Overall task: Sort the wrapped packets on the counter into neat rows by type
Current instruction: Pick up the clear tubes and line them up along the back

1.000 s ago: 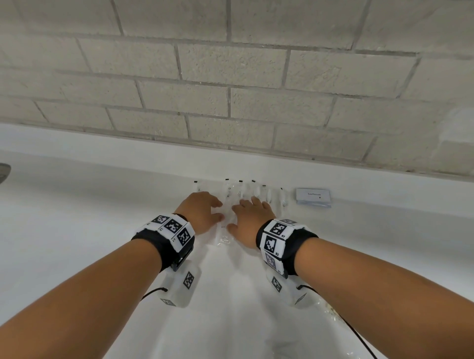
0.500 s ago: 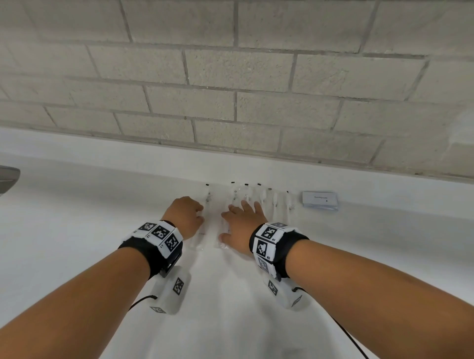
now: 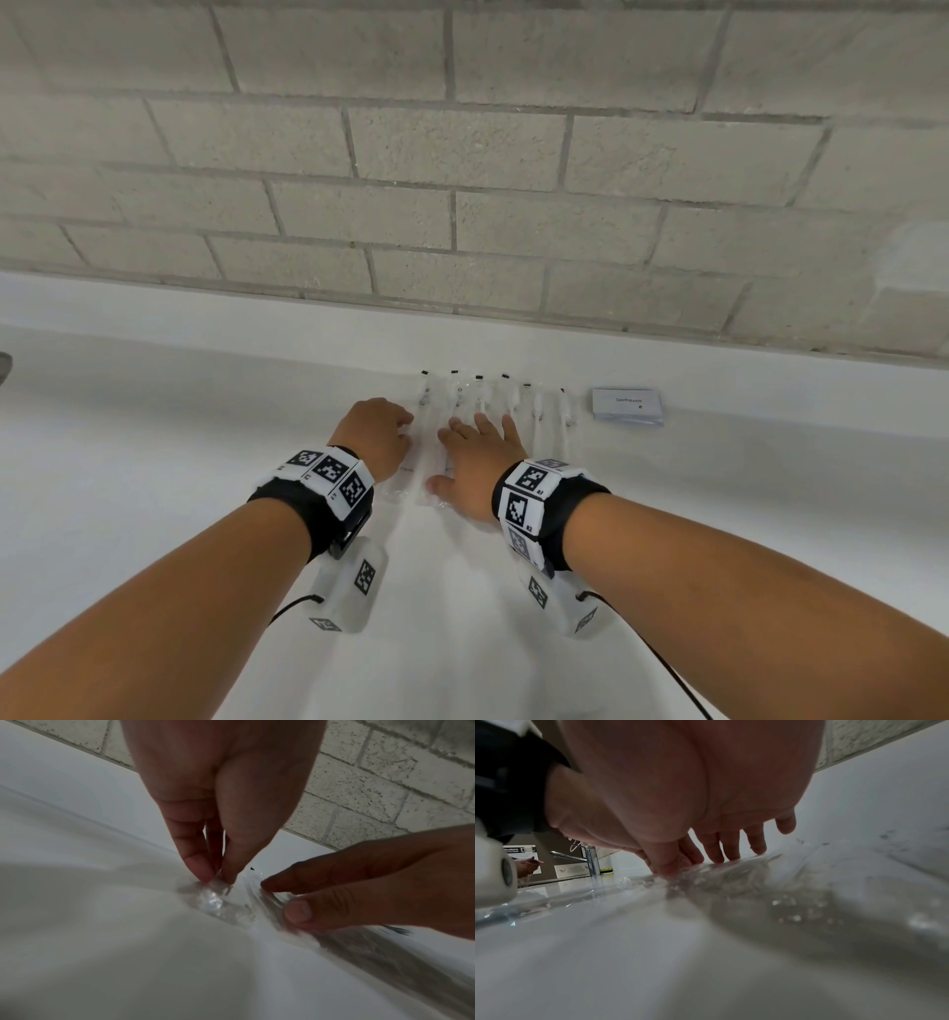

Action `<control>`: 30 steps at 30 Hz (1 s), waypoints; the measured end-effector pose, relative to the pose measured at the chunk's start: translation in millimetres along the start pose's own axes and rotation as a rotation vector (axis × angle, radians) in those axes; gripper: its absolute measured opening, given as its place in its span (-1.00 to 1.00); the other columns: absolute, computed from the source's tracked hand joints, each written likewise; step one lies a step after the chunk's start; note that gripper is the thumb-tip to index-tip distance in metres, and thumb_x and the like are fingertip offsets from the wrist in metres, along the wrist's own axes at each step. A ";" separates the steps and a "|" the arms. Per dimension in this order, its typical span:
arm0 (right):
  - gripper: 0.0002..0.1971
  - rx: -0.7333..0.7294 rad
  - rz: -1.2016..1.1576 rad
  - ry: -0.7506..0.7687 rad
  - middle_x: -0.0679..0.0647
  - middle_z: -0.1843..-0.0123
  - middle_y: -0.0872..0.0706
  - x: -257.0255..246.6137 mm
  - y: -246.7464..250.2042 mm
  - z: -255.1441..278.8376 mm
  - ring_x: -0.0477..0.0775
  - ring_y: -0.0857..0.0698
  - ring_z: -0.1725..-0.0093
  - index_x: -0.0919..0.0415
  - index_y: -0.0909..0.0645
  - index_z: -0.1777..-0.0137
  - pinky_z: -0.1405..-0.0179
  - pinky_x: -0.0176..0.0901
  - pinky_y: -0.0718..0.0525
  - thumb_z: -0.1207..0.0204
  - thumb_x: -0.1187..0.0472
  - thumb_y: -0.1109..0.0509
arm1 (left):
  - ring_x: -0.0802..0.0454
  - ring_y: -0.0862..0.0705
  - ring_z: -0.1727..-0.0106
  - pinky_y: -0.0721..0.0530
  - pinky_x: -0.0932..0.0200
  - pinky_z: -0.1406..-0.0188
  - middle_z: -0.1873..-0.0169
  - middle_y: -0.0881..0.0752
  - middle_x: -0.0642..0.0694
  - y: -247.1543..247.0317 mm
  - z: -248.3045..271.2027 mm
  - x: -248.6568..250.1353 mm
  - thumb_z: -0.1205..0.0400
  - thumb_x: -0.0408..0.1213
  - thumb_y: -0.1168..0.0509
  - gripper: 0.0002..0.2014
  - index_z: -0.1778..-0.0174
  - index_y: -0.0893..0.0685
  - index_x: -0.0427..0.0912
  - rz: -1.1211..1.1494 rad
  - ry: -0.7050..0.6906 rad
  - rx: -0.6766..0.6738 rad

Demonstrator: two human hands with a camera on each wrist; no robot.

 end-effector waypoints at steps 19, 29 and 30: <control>-0.28 -0.029 -0.031 -0.004 0.02 -0.74 0.08 2.2 -1.3 -3.6 0.20 0.16 -0.72 0.07 0.06 -0.70 -0.66 0.27 0.18 -0.64 -0.19 -0.07 | -0.05 -0.56 -0.41 -0.47 0.17 -0.43 -0.37 -0.62 -0.08 -2.5 -11.9 -10.0 -0.69 -0.27 -0.18 -0.62 -0.44 -0.58 -0.11 -0.018 0.016 -0.002; -0.28 0.002 -0.019 -0.003 0.03 -0.74 0.04 -2.1 1.7 -3.1 0.23 0.18 -0.72 0.08 0.02 -0.70 -0.63 0.31 0.32 -0.63 -0.22 -0.06 | -0.05 -0.58 -0.40 -0.50 0.17 -0.41 -0.35 -0.65 -0.08 0.9 -12.8 -15.4 -0.69 -0.26 -0.18 -0.64 -0.42 -0.61 -0.12 -0.050 0.015 0.025; -0.28 0.004 -0.021 -0.001 0.03 -0.74 0.03 -2.8 1.9 -3.0 0.23 0.19 -0.72 0.08 0.02 -0.70 -0.63 0.31 0.32 -0.63 -0.22 -0.06 | -0.06 -0.59 -0.39 -0.52 0.16 -0.39 -0.34 -0.66 -0.08 1.4 -12.9 -16.0 -0.69 -0.26 -0.18 -0.65 -0.39 -0.63 -0.12 -0.057 0.016 0.026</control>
Point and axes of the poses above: each hand's wrist, its own z-axis away from the middle knuckle, its own y-axis out of the back of the hand, x = y × z, the point moved 10 cm from there along -z, towards the middle knuckle
